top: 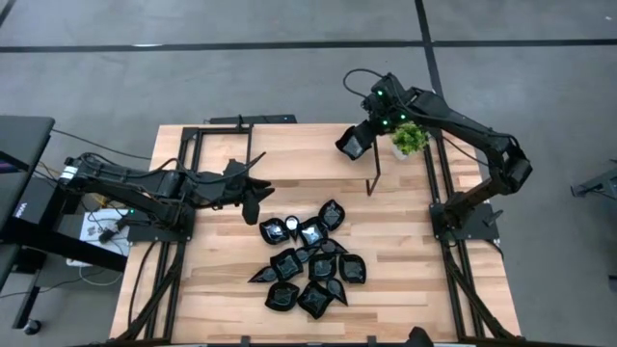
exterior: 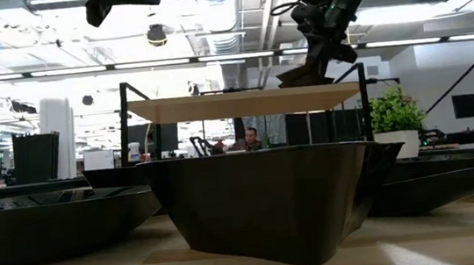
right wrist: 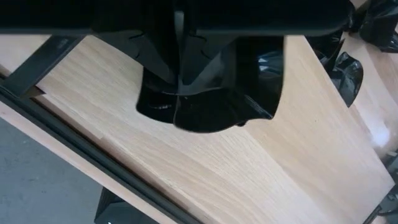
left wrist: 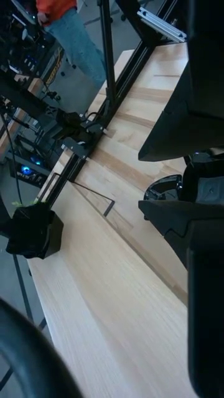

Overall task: Pick & Place Mini shaped plates
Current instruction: Stack the black distorted square plate on the black distorted square plate on the shelf

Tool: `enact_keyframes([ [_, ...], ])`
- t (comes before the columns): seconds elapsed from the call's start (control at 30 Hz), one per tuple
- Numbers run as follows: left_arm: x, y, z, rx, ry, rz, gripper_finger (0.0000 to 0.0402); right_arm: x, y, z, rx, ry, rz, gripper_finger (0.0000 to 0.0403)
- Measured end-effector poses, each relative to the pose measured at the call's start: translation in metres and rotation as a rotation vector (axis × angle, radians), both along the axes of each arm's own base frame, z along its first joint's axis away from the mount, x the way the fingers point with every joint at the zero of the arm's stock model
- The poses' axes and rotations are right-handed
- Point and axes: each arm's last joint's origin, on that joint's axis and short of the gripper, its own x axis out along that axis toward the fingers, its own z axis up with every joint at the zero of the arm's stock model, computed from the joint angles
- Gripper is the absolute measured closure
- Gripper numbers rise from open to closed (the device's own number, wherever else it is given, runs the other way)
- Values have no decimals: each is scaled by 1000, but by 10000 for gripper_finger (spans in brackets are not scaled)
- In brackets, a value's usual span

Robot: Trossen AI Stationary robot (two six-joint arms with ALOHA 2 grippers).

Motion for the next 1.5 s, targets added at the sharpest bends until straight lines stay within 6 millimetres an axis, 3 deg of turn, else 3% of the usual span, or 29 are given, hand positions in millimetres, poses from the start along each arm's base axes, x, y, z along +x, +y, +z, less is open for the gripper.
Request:
enact_keyframes([
  [0.2,0,0,0,0,0,0,289,-1,-1,0,-21,27,-30,343],
  [0.43,0,0,0,0,0,0,289,-1,-1,0,-29,23,-30,335],
  [0.7,0,0,0,0,0,0,289,-10,8,23,-111,-67,-28,336],
  [1.17,5,-13,-7,-17,27,-42,289,-14,70,85,-458,-321,122,337],
  [1.5,30,-26,-38,2,159,-56,289,7,118,85,-497,-346,389,337],
])
